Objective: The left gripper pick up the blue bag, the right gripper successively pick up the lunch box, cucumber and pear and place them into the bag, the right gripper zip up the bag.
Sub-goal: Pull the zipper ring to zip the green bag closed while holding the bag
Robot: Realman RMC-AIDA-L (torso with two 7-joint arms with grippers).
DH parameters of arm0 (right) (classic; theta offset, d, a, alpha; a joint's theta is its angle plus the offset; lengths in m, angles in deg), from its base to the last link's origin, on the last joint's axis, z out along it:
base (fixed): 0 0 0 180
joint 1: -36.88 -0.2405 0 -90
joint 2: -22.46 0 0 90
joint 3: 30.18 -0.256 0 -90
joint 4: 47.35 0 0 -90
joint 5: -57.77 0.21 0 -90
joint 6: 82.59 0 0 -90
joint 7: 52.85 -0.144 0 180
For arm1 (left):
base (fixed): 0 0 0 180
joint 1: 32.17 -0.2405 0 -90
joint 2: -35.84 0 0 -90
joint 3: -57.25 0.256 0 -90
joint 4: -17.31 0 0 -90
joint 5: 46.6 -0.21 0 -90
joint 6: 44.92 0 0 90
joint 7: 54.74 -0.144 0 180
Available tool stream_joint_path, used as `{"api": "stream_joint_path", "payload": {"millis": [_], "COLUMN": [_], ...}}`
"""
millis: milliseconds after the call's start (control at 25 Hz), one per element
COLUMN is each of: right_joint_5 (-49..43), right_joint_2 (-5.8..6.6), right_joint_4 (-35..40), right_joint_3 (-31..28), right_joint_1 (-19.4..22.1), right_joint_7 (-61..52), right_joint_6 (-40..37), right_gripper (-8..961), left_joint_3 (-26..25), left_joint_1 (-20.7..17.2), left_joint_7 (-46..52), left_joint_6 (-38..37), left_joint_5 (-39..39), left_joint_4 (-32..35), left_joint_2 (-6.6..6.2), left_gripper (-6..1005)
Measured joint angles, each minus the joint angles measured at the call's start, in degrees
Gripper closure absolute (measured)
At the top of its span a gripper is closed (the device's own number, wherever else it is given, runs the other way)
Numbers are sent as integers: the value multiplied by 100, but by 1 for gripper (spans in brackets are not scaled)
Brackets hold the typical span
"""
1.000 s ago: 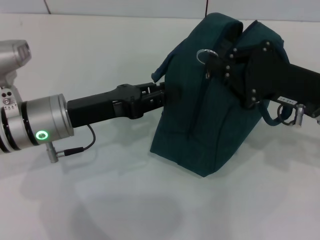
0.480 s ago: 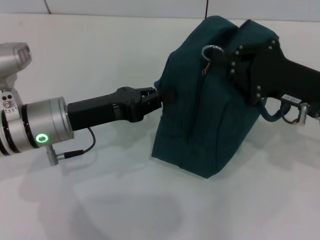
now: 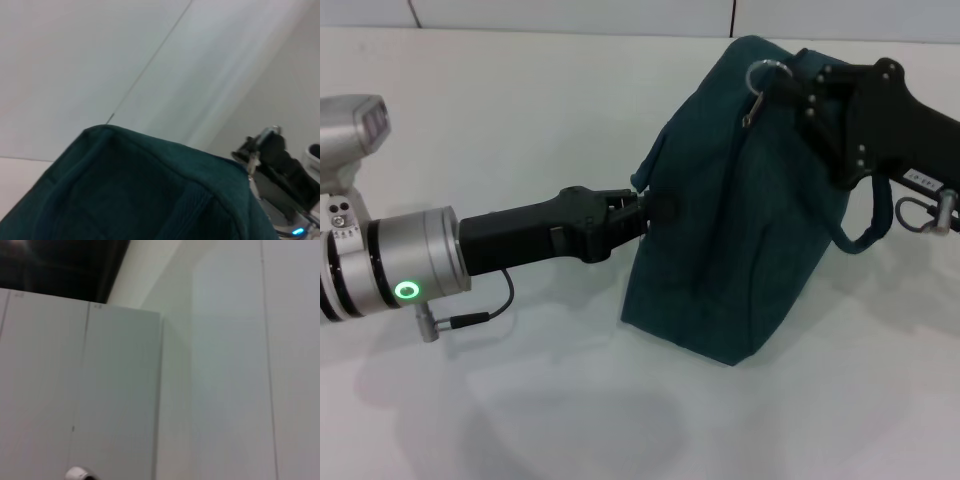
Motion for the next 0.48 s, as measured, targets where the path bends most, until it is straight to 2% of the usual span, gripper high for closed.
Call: {"api": "stream_joint_path", "payload": {"millis": [480], "right_joint_5": [622], "right_joint_2": [5], "right_joint_4": [-357], "right_joint_3": [-36], "right_joint_1": [-13], "right_joint_7": [-997], "right_joint_6": [610], "right_gripper": [948], "left_joint_3": [1], "left_joint_1": [-68], "left_joint_7": [-86], "left_joint_6": [-174], "left_joint_5": [18], "left_joint_4": [1], "left_joint_2": [0], "left_gripper": [944]}}
